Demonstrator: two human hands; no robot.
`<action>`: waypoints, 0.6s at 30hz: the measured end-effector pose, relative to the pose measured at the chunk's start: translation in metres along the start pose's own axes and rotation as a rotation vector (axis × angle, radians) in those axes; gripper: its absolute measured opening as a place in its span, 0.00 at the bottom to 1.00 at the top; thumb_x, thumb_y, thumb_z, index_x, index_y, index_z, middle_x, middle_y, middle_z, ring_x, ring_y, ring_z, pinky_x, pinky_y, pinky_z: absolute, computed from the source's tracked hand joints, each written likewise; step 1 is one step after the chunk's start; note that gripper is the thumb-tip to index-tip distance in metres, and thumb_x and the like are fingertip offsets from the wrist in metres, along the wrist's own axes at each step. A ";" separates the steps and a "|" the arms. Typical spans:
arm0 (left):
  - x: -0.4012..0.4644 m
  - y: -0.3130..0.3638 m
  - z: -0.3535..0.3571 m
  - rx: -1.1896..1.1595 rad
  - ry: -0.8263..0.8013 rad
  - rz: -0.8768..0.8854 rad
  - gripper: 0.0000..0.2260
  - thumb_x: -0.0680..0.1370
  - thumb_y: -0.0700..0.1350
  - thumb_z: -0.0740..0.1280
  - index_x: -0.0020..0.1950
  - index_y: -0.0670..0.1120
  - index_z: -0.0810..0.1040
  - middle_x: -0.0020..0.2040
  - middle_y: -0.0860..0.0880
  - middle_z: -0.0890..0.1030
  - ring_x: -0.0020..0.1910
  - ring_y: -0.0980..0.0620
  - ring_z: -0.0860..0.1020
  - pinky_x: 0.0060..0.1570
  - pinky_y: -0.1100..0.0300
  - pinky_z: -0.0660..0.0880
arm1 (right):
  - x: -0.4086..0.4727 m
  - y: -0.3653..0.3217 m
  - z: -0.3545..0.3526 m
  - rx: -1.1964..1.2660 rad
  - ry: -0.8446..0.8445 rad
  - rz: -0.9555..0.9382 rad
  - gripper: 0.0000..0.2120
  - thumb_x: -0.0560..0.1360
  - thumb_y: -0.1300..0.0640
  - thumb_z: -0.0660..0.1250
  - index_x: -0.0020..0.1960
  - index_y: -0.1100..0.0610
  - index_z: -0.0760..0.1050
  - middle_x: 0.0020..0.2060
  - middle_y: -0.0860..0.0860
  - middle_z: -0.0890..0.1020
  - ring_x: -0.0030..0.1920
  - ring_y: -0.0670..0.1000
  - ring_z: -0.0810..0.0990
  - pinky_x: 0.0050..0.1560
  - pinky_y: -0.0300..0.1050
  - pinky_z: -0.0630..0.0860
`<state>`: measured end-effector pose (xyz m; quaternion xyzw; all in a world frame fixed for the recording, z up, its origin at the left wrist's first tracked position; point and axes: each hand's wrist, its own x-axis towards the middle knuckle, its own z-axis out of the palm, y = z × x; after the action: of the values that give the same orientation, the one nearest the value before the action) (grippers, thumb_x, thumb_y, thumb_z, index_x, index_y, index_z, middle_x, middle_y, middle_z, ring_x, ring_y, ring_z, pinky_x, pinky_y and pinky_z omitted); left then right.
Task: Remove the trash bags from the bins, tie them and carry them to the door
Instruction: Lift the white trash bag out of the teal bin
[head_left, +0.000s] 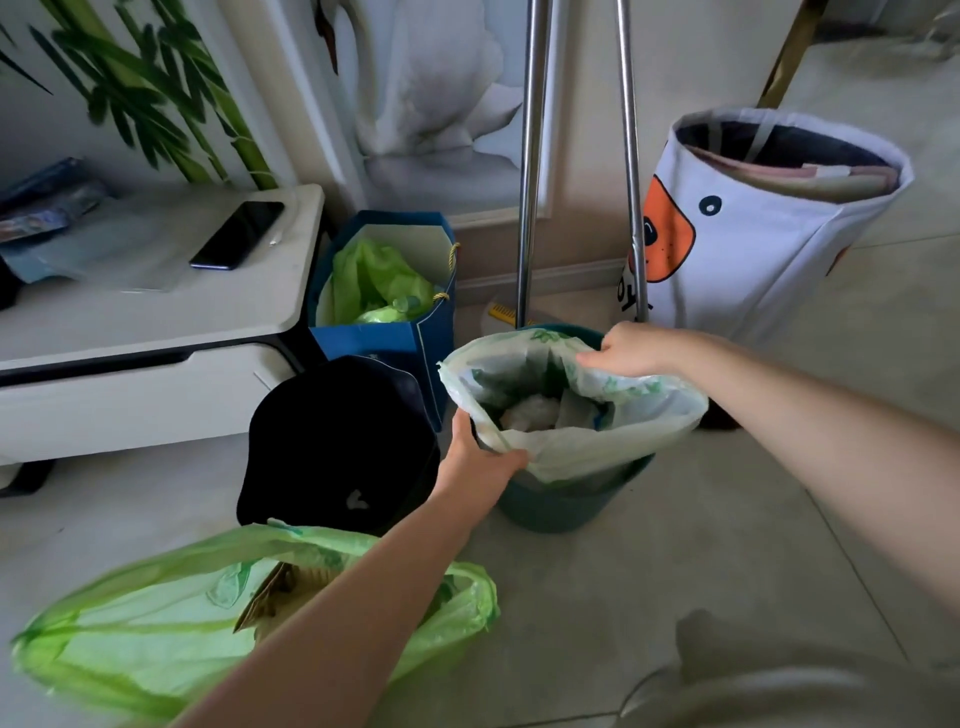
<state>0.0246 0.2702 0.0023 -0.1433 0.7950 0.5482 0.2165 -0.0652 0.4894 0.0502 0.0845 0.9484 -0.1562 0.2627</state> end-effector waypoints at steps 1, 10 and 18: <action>0.000 -0.002 0.001 0.004 0.010 -0.011 0.31 0.67 0.51 0.76 0.65 0.53 0.64 0.51 0.51 0.81 0.50 0.50 0.80 0.52 0.52 0.79 | 0.005 -0.001 0.001 0.066 0.032 -0.013 0.23 0.74 0.38 0.59 0.34 0.56 0.67 0.31 0.52 0.68 0.29 0.51 0.67 0.31 0.44 0.62; 0.006 0.015 0.010 0.200 0.091 0.116 0.10 0.78 0.47 0.61 0.40 0.44 0.74 0.34 0.50 0.74 0.32 0.52 0.73 0.28 0.63 0.67 | 0.019 -0.009 0.004 0.302 0.170 -0.011 0.17 0.70 0.47 0.71 0.46 0.61 0.81 0.41 0.55 0.82 0.37 0.53 0.78 0.35 0.43 0.72; 0.003 0.024 -0.005 -0.411 0.254 -0.148 0.12 0.78 0.56 0.60 0.46 0.48 0.70 0.43 0.45 0.77 0.42 0.46 0.78 0.45 0.48 0.79 | 0.006 -0.014 -0.023 0.429 0.468 -0.098 0.06 0.69 0.67 0.63 0.42 0.68 0.76 0.38 0.64 0.77 0.43 0.65 0.75 0.41 0.44 0.66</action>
<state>0.0103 0.2745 0.0221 -0.3098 0.6750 0.6586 0.1209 -0.0849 0.4846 0.0693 0.1259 0.9314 -0.3413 0.0060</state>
